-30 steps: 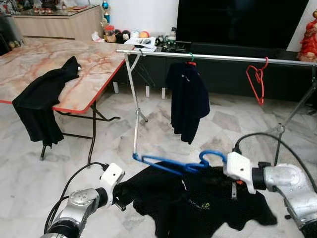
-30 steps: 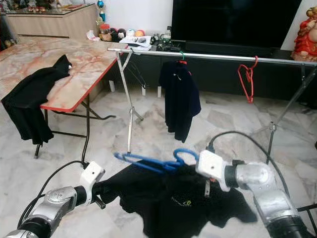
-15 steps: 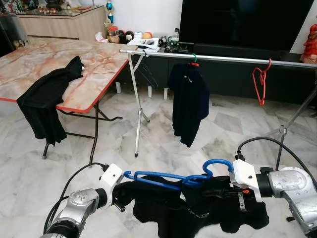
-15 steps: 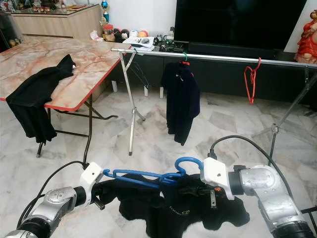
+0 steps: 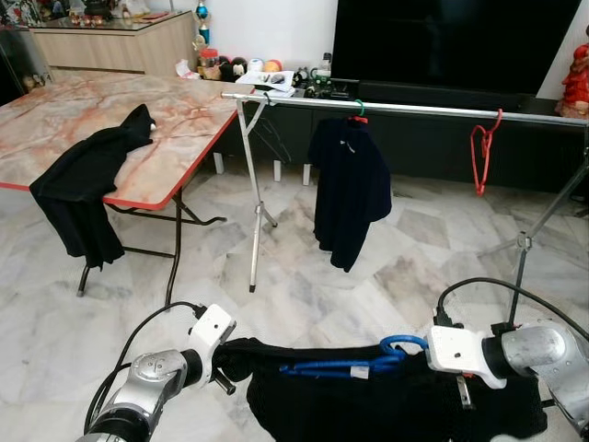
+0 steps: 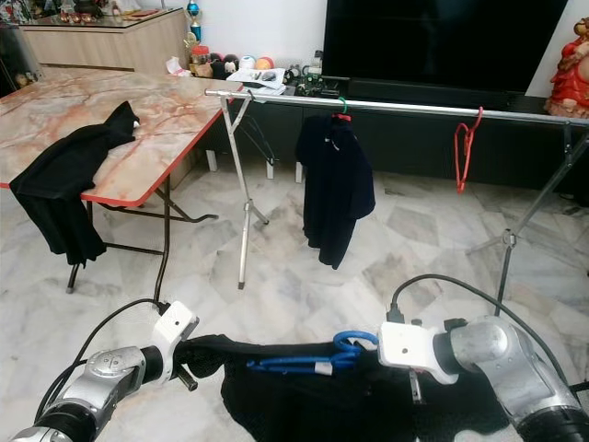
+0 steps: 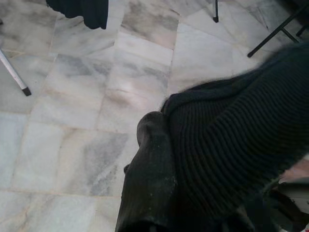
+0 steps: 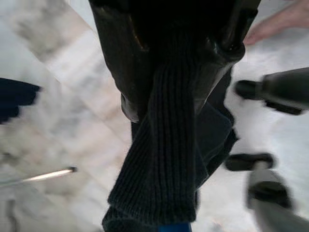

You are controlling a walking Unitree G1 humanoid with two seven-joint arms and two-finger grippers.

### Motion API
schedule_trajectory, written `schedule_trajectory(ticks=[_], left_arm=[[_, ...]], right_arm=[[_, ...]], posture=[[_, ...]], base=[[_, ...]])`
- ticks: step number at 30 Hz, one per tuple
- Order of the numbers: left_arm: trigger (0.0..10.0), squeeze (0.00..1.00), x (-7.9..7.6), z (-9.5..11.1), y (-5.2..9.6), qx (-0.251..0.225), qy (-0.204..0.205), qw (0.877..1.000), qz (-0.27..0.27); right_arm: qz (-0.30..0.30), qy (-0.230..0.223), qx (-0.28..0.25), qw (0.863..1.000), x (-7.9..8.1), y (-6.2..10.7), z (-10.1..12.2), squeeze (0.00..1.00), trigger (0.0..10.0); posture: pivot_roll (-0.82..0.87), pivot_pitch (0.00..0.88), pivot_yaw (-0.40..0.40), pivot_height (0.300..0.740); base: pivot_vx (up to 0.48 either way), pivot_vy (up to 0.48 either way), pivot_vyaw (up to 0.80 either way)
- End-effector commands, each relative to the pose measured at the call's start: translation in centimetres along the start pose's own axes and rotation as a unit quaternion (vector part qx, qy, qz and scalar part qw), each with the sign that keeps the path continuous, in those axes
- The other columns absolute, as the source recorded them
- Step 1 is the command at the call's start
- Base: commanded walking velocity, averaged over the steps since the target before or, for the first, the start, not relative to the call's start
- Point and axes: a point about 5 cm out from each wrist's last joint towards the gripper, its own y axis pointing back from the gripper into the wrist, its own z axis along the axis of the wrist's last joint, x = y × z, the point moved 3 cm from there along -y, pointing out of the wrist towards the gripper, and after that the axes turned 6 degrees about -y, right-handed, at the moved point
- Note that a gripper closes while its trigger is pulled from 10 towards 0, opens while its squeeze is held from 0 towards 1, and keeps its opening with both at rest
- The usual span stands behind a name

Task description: Hang hanger

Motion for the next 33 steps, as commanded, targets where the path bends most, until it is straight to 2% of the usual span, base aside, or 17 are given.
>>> schedule_trajectory(ticks=[1, 3, 5, 6, 7, 12, 19, 24, 29, 33], left_arm=[[0.0, 0.0, 0.6, -0.4, 0.6, 0.008, 0.001, 1.0, 0.009], [0.0, 0.0, 0.5, -0.4, 0.6, 0.01, 0.0, 1.0, 0.005], [0.0, 0.0, 0.4, -0.6, 0.7, 0.016, -0.004, 1.0, 0.0], [0.0, 0.0, 0.4, -0.6, 0.7, 0.016, -0.004, 1.0, 0.0], [0.0, 0.0, 0.3, -0.7, 0.7, 0.017, -0.004, 1.0, -0.001], [0.0, 0.0, 0.1, -0.8, 0.6, 0.019, -0.006, 1.0, -0.004], [0.0, 0.0, 0.1, -0.7, 0.6, 0.019, -0.008, 1.0, -0.005], [0.0, 0.0, 0.5, -0.5, 0.7, 0.017, -0.011, 1.0, -0.002], [0.0, 0.0, 0.8, 0.0, 0.8, 0.012, -0.016, 1.0, -0.001], [0.0, 0.0, 1.0, 0.4, 0.9, 0.005, -0.017, 1.0, -0.005]], right_arm=[[-0.032, 0.001, 0.005, 0.999, -1.0, 0.5, -0.2, 0.0, 10.0], [-0.038, -0.006, -0.021, 0.999, -1.2, 0.3, 0.5, 0.0, 10.0], [-0.035, -0.022, -0.086, 0.995, -1.2, 0.1, 2.3, 0.0, 10.0], [-0.035, -0.022, -0.086, 0.995, -1.2, 0.1, 2.3, 0.0, 10.0], [-0.035, -0.029, -0.117, 0.992, -1.2, 0.0, 3.1, 0.0, 10.0], [-0.02, -0.034, -0.134, 0.99, -0.7, -0.4, 3.5, 0.0, 10.0], [-0.003, -0.027, -0.101, 0.994, 0.1, -1.1, 2.6, 0.0, 10.0], [0.018, 0.009, -0.015, 1.0, 1.1, -1.9, 0.5, 0.0, 10.0], [0.01, 0.011, 0.015, 1.0, 1.3, -2.8, -0.4, 0.0, 10.0], [-0.019, 0.01, 0.029, 0.999, 1.0, -3.6, -0.7, 0.0, 10.0]], posture=[[0.05, 0.029, 0.02, 0.74], [0.05, 0.029, 0.02, 0.74], [0.06, 0.031, 0.022, 0.74], [0.06, 0.031, 0.022, 0.74], [0.05, 0.032, 0.022, 0.74], [0.05, 0.032, 0.022, 0.74], [0.05, 0.032, 0.022, 0.74], [0.06, 0.032, 0.022, 0.74], [0.07, 0.031, 0.021, 0.74], [0.07, 0.031, 0.022, 0.74]], base=[[0.0, 0.0, 0.0], [0.0, 0.0, 0.0], [0.0, 0.0, 0.0], [0.0, 0.0, 0.0], [0.0, 0.0, 0.0], [0.0, 0.0, 0.0], [0.0, 0.0, 0.0], [0.0, 0.0, 0.0], [0.0, 0.0, 0.0], [0.0, 0.0, 0.0]])
